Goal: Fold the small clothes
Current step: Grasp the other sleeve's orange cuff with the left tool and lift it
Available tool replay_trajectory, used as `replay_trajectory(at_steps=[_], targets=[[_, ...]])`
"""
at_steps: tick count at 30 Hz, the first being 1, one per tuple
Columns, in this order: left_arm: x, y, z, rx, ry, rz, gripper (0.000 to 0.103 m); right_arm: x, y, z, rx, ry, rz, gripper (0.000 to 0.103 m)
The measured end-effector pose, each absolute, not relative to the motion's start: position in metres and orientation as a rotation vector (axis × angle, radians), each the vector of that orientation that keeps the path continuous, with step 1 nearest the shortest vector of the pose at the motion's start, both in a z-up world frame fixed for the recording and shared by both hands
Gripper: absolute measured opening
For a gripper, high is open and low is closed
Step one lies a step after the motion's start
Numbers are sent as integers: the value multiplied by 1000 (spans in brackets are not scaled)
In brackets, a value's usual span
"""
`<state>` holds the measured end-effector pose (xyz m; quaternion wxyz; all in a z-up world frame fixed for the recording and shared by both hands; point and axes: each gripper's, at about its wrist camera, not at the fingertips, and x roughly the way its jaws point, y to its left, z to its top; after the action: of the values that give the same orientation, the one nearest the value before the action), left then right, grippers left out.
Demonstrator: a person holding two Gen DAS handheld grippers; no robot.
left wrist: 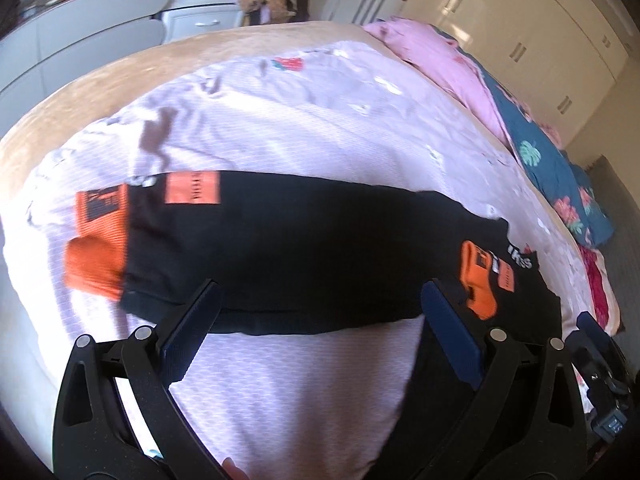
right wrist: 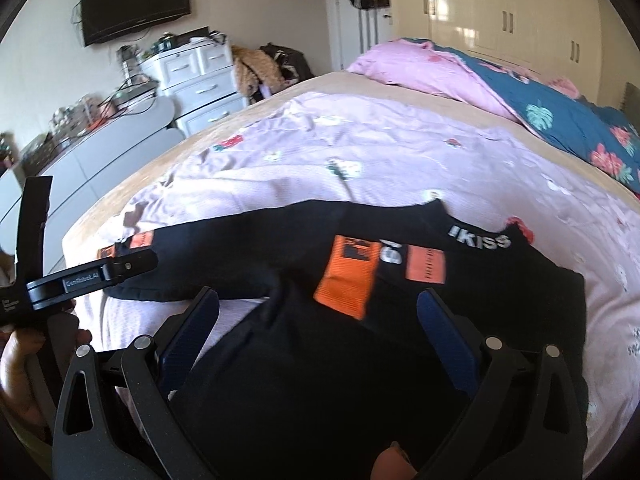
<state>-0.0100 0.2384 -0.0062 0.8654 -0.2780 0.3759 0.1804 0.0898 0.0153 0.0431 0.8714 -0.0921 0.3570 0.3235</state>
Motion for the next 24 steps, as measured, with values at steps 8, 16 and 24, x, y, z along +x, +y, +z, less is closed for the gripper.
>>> replay_trajectory(at_steps=[8,16,24], targets=[[-33,262,-13,-606,777,459,94,86,48,43,-228,748,726,99],[-58,285,-27,-669,778,559,94,81,69,35,-257,767,760,99],[-69,306,-42,-769,754,610,94,78,64,25,-252,793,759,99]])
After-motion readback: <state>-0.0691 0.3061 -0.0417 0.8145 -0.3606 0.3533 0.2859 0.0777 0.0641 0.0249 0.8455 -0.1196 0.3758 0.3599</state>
